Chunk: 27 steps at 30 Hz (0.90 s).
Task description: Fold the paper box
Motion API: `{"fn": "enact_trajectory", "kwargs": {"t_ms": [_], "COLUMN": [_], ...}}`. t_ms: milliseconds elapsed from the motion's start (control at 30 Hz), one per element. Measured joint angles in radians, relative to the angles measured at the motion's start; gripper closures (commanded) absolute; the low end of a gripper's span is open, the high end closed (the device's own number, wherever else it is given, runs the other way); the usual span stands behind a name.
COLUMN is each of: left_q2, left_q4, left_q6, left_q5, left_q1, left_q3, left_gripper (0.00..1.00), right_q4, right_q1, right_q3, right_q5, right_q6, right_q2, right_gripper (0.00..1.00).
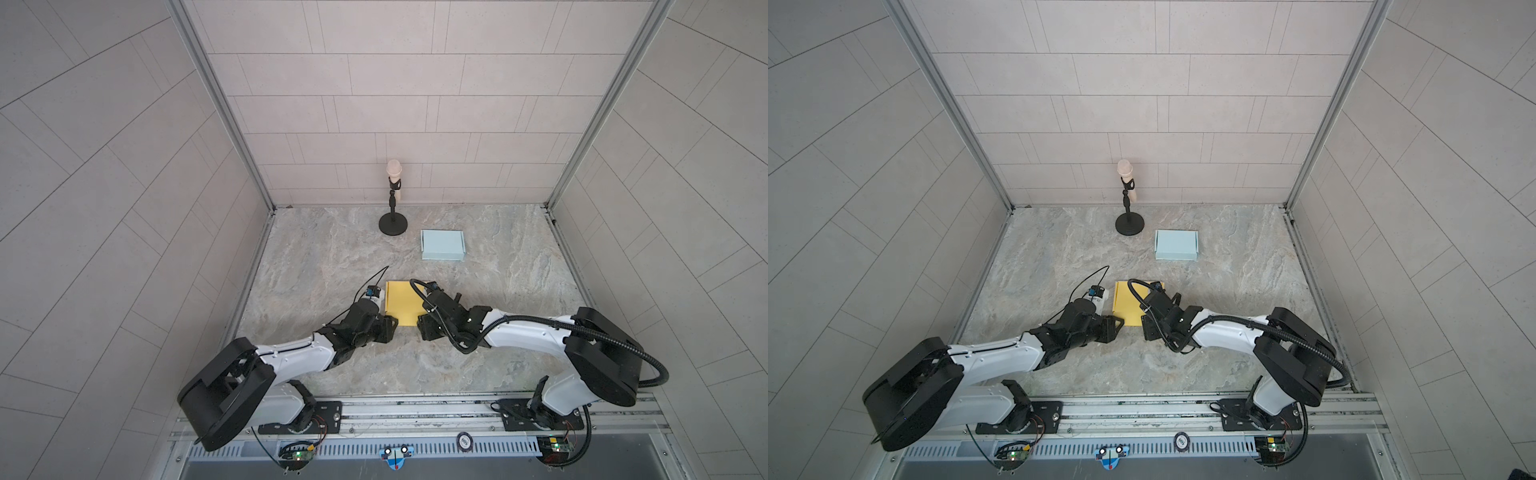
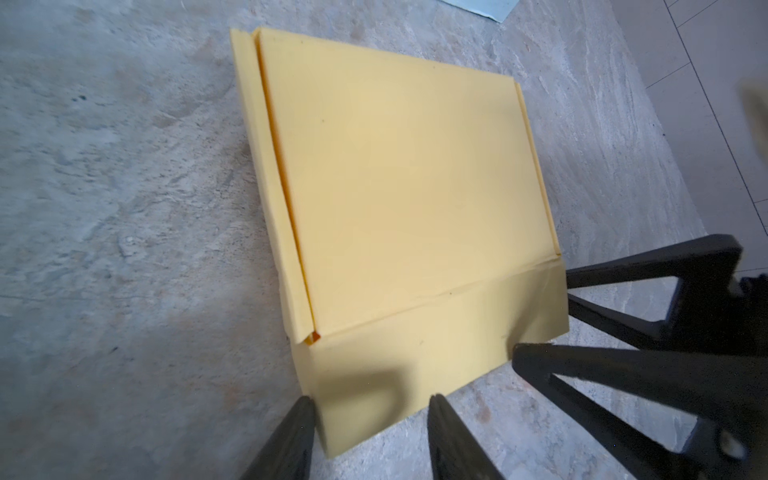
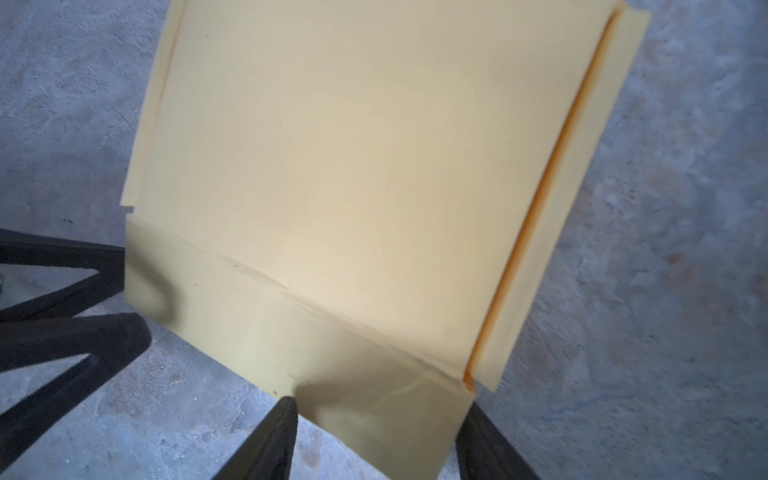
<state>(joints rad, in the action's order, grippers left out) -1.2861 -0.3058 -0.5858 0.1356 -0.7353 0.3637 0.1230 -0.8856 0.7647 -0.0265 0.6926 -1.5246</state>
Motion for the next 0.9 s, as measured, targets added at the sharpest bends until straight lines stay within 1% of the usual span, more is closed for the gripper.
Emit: {"fn": "enact_trajectory", "kwargs": {"t_ms": [567,900], "left_q2": [-0.023,-0.024], "left_q4": [-0.004,-0.015], "left_q6": [0.003,0.003], "left_q5": [0.0,0.004], "left_q1": [0.0,0.0], "left_q3": [0.002,0.002], "left_gripper": [0.52,0.52], "right_q4": [-0.018,-0.054], "right_q1": [0.027,0.029], "right_q3": [-0.047,-0.047], "right_q5": [0.023,0.05], "right_q6": [0.003,0.003], "right_q2": [0.017,0.017], "right_gripper": [0.36,0.36]}}
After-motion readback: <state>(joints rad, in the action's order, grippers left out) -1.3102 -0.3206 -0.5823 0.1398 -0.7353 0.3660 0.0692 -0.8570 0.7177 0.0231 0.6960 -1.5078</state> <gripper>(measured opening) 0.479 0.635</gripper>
